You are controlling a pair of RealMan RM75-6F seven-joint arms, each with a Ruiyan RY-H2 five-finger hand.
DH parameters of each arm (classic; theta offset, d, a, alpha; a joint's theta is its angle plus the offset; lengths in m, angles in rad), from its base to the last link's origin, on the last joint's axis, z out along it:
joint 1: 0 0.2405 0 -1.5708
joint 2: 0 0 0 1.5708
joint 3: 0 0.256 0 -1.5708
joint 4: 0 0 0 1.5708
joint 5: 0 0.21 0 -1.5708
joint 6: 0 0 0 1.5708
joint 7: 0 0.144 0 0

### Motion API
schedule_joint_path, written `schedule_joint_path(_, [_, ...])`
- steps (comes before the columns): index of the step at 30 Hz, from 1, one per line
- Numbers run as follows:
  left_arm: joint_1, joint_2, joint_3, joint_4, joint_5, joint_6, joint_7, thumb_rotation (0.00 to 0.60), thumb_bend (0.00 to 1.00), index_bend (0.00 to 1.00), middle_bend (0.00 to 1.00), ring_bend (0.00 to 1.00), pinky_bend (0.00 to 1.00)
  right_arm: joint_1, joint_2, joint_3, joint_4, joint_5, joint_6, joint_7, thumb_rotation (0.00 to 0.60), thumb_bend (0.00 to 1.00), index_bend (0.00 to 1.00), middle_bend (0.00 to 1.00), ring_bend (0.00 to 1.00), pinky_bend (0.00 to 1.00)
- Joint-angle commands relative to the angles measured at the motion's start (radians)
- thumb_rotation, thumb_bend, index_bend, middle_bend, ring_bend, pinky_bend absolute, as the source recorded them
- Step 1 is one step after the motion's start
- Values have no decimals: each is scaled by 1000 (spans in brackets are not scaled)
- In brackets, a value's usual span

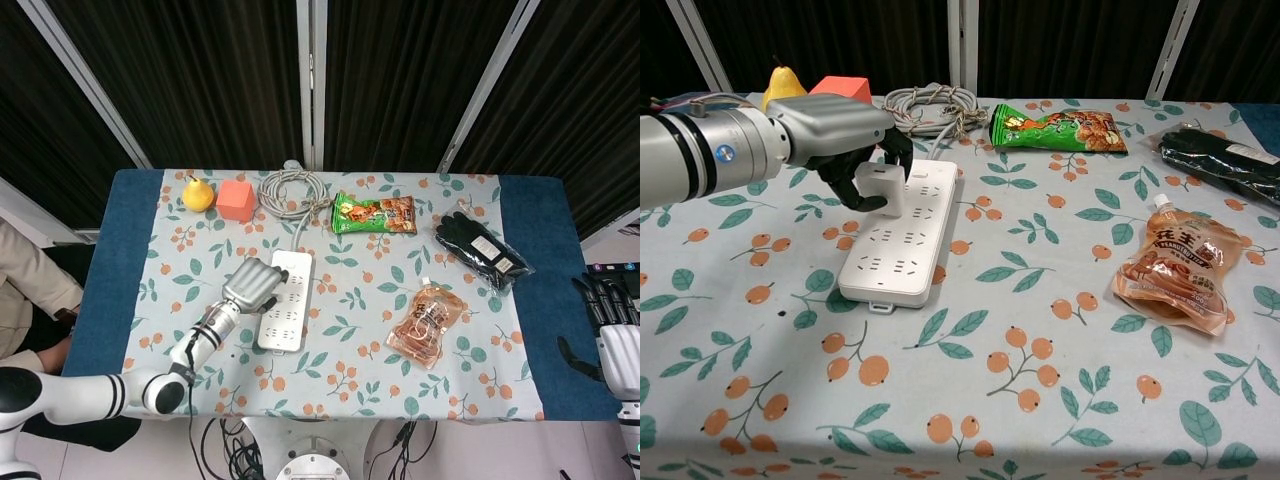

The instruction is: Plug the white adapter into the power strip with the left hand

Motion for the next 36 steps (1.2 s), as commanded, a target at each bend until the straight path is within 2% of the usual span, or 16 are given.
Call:
schedule_joint_path(1, [3,-5,2,5,4,-2,-7,600,481,716,804,631,533,0,-1,0,0,0,-1,-1,600,283,0,36,0,0])
schedule_joint_path(16, [20,-28,11,24,32,10,-32,600,481,719,807,635,535,-2,-1,1,2,3,-1,0,600,283,0,42,0,0])
schedule_joint_path(19, [28,-19,10,10,48,23,-40,600,475,593,707,557,528,-3,0,2,2,4,1,1,600,283,0,44,0,0])
schedule_joint_path(21, [32,-9,9,-2,53,29,-42,600,438,438,565,438,507,-3,-1,2,3,3,2,2,600,283,0,46,0,0])
schedule_joint_path(22, [33,-5,8,-7,52,30,-40,600,420,396,521,400,493,-3,-1,2,3,3,2,2,600,283,0,47,0,0])
schedule_joint_path(24, [35,0,5,-16,50,36,-37,600,361,295,418,307,431,-3,-2,2,3,2,2,4,600,283,0,48,0,0])
schedule_joint_path(26, [39,4,2,-25,52,47,-35,600,320,238,352,248,370,-4,-3,1,4,2,3,5,600,283,0,49,0,0])
schedule_joint_path(30, [48,10,-2,-39,66,64,-42,600,289,180,279,187,315,-7,-2,1,6,1,8,9,600,284,0,49,0,0])
schedule_joint_path(36, [79,44,-7,-82,94,108,-71,600,274,153,266,186,246,-6,-1,2,9,0,6,16,600,283,0,49,0,0])
